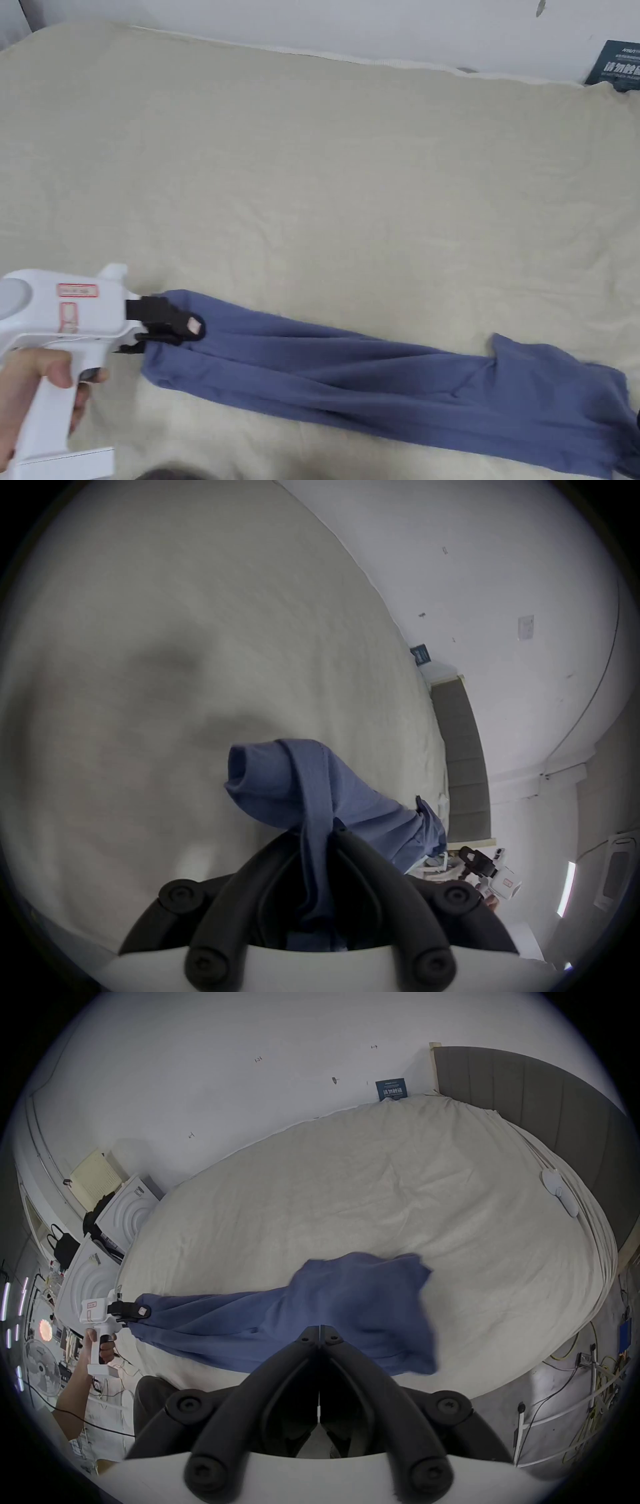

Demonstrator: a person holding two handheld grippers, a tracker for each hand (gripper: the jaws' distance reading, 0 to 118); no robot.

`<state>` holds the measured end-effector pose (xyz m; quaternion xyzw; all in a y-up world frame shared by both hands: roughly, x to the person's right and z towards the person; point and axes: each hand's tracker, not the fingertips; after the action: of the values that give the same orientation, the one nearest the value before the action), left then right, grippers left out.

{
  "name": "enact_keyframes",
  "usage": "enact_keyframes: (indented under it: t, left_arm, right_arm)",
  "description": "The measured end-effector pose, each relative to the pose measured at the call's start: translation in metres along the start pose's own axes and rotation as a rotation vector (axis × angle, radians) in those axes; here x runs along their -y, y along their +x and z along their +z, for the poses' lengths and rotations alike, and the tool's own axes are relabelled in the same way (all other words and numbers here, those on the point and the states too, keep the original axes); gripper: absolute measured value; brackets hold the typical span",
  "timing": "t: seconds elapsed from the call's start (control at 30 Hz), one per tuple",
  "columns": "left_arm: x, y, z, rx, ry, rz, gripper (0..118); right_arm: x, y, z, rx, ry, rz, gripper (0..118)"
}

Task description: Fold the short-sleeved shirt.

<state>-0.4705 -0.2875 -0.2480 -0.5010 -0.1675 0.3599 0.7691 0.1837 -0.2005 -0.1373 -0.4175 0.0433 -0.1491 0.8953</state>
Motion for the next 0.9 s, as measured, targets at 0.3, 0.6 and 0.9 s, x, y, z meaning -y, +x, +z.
enact_keyframes:
  t: [0.3, 0.6, 0.9]
  left_arm:
    - [0.008, 0.012, 0.066, -0.274, 0.065, -0.062, 5]
    - [0.024, 0.145, 0.036, -0.522, 0.043, -0.344, 5]
    - [0.060, 0.222, -0.066, -0.672, -0.100, -0.579, 5]
  right_arm:
    - [-0.004, -0.002, -0.004, -0.022, 0.014, 0.030, 0]
    - [0.011, 0.015, -0.003, -0.061, 0.023, 0.031, 0]
    - [0.026, 0.010, 0.001, -0.108, 0.015, 0.078, 0]
